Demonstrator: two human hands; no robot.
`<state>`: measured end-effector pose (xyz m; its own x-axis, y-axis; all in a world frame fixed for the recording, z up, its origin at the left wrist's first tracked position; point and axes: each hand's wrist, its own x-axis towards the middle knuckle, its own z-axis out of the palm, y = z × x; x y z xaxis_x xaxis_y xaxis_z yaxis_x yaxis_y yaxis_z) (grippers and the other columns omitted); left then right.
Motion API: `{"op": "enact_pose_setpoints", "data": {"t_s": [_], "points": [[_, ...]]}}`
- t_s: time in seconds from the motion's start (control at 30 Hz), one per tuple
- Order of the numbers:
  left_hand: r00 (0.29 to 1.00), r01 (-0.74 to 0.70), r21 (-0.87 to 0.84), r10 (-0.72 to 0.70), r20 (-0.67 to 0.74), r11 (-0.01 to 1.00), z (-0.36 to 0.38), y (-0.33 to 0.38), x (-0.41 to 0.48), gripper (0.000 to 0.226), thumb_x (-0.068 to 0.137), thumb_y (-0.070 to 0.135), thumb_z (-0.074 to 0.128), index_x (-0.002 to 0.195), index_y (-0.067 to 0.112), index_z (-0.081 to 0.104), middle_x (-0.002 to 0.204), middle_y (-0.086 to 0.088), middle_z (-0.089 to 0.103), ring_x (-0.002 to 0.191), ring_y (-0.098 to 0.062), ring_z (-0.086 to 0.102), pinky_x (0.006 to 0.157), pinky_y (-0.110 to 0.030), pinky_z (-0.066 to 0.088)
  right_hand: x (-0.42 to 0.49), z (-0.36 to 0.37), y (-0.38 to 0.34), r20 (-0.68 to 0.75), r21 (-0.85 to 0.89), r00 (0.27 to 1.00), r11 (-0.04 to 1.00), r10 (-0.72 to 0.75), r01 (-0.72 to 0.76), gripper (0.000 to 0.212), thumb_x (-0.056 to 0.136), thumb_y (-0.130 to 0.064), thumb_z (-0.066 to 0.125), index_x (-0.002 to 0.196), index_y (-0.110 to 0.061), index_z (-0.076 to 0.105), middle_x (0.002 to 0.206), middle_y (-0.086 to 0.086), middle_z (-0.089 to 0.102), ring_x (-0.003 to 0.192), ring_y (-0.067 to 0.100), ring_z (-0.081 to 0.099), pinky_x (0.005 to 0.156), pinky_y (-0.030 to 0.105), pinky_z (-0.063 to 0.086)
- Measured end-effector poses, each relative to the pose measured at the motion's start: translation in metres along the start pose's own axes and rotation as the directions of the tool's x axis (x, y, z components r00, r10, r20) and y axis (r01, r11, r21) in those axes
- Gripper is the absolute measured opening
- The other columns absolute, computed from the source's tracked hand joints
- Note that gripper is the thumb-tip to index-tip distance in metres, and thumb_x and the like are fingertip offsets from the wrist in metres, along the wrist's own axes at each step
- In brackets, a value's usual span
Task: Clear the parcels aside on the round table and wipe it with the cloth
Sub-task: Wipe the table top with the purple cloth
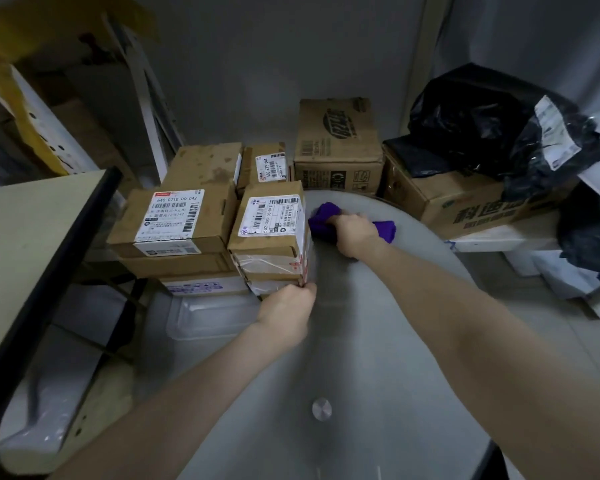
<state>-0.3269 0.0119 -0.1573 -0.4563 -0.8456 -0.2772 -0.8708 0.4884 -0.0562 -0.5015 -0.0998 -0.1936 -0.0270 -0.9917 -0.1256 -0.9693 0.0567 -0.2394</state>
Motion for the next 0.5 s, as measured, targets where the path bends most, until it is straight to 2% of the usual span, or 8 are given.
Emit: {"op": "enact_pose_setpoints", "data": {"t_s": [0.1, 0.17, 0.27, 0.37, 0.5], "points": [[0.999, 0.029, -0.007, -0.029, -0.02, 1.0, 0.0, 0.005, -0.001, 0.042, 0.085, 0.004, 0.057, 0.125, 0.007, 0.046, 0.116, -0.017, 0.064, 0.111, -0.036, 0.061, 0.082, -0.042, 0.052, -0.033, 0.0, 0.008, -0.021, -0.065, 0.988, 0.986, 0.152, -0.153, 0.041, 0.091, -0.016, 0.052, 0.132, -0.018, 0.051, 0.134, 0.013, 0.043, 0.117, 0.039, 0.043, 0.083, 0.046, 0.048], [0.998, 0.05, -0.01, -0.05, -0.025, 0.999, 0.0, 0.006, 0.002, 0.048, 0.084, 0.003, 0.056, 0.13, 0.006, 0.043, 0.118, -0.017, 0.064, 0.112, -0.036, 0.061, 0.084, -0.045, 0.051, -0.05, 0.002, 0.006, 0.007, -0.084, 0.984, 0.981, 0.176, -0.175, 0.042, 0.09, -0.018, 0.053, 0.132, -0.019, 0.051, 0.136, 0.011, 0.041, 0.119, 0.04, 0.04, 0.081, 0.045, 0.048], [0.998, 0.061, -0.038, -0.061, -0.018, 0.997, 0.0, 0.007, 0.002, 0.058, 0.084, 0.004, 0.054, 0.138, 0.009, 0.034, 0.121, -0.018, 0.061, 0.114, -0.038, 0.059, 0.086, -0.046, 0.05, -0.078, 0.008, -0.004, 0.051, -0.087, 0.994, 0.992, 0.095, -0.09, 0.049, 0.089, -0.022, 0.055, 0.137, -0.027, 0.046, 0.138, 0.008, 0.039, 0.119, 0.039, 0.04, 0.085, 0.045, 0.048], [0.999, 0.033, -0.082, -0.033, 0.006, 0.996, 0.0, 0.005, -0.003, 0.068, 0.087, 0.008, 0.051, 0.148, 0.02, 0.023, 0.127, -0.016, 0.056, 0.117, -0.036, 0.056, 0.088, -0.044, 0.049, -0.103, 0.011, -0.012, 0.1, -0.126, 0.995, 0.991, -0.022, 0.034, 0.055, 0.088, -0.021, 0.054, 0.141, -0.034, 0.042, 0.141, 0.004, 0.038, 0.123, 0.038, 0.038, 0.089, 0.043, 0.046], [0.999, 0.023, -0.139, -0.029, -0.044, 0.99, -0.001, 0.004, -0.018, 0.047, 0.085, 0.005, 0.05, 0.131, 0.012, 0.04, 0.119, -0.017, 0.06, 0.112, -0.037, 0.058, 0.082, -0.044, 0.05, -0.126, 0.011, -0.019, 0.151, -0.128, 0.982, 0.983, -0.112, 0.132, 0.057, 0.089, -0.017, 0.05, 0.143, -0.032, 0.04, 0.143, 0.002, 0.038, 0.12, 0.036, 0.039, 0.092, 0.041, 0.045]]}}
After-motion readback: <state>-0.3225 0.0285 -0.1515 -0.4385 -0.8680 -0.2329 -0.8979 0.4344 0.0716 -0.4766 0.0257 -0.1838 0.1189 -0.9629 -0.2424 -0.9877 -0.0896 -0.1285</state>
